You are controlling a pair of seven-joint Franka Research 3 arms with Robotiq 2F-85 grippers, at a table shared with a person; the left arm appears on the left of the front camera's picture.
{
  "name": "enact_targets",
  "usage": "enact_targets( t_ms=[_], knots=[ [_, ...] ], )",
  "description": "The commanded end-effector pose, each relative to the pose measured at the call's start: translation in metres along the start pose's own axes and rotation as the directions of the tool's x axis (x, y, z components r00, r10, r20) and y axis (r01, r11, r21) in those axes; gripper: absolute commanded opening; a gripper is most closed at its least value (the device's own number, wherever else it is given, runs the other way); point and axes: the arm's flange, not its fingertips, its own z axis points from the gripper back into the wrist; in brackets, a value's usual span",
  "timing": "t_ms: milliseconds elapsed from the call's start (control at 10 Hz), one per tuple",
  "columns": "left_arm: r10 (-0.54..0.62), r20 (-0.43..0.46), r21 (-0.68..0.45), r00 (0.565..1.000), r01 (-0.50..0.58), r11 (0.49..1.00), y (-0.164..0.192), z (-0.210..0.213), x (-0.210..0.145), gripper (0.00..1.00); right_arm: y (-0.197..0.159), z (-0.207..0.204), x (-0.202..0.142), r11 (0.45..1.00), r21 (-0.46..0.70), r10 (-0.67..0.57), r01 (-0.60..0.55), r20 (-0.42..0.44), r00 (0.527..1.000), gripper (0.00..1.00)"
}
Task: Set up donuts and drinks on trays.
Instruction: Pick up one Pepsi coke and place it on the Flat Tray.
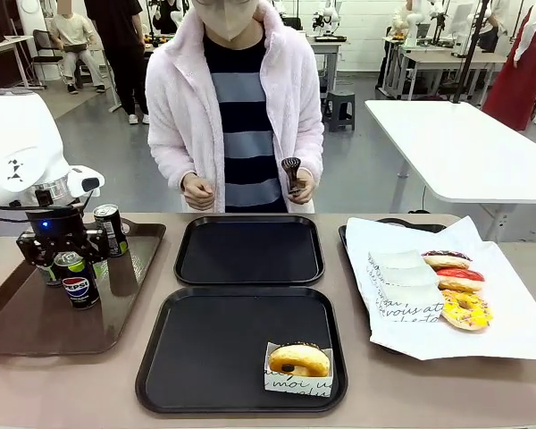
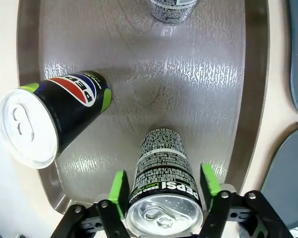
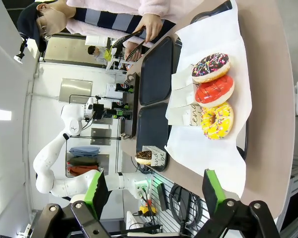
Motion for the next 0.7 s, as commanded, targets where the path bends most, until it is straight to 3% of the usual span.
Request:
enact_targets(
  t_ms=[0, 100, 200, 400, 500, 600],
  knots=[
    [0.003, 0.011, 0.021, 1.000, -0.004, 1.000, 0.001, 0.001, 0.003, 0.00, -0.001, 0.001, 0.000, 1.000, 0.010, 0.001, -0.001, 0.004, 1.000, 1.00],
    [-0.005, 0.012, 0.014, 1.000, 0.004, 1.000, 0.001, 0.002, 0.002, 0.26, -0.001, 0.001, 0.000, 1.000, 0.010, 0.001, -0.001, 0.004, 1.000, 1.00],
    [-0.030, 0.018, 0.005, 0.999, 0.030, 1.000, 0.001, 0.007, 0.001, 0.00, -0.001, 0.001, 0.000, 1.000, 0.010, 0.001, -0.001, 0.004, 1.000, 1.00],
    [-0.107, 0.060, -0.032, 0.992, 0.109, 0.993, -0.005, 0.031, -0.010, 0.00, -0.001, 0.001, 0.000, 1.000, 0.010, 0.001, -0.001, 0.004, 1.000, 1.00],
    [-0.141, 0.075, -0.013, 0.987, 0.143, 0.990, -0.011, 0.053, -0.021, 0.07, -0.001, 0.001, 0.000, 1.000, 0.010, 0.001, -0.001, 0.004, 1.000, 1.00],
    [-0.156, 0.103, -0.005, 0.982, 0.157, 0.988, -0.016, 0.082, -0.037, 0.07, -0.001, 0.001, 0.000, 1.000, 0.010, 0.001, -0.001, 0.004, 1.000, 1.00]
  ],
)
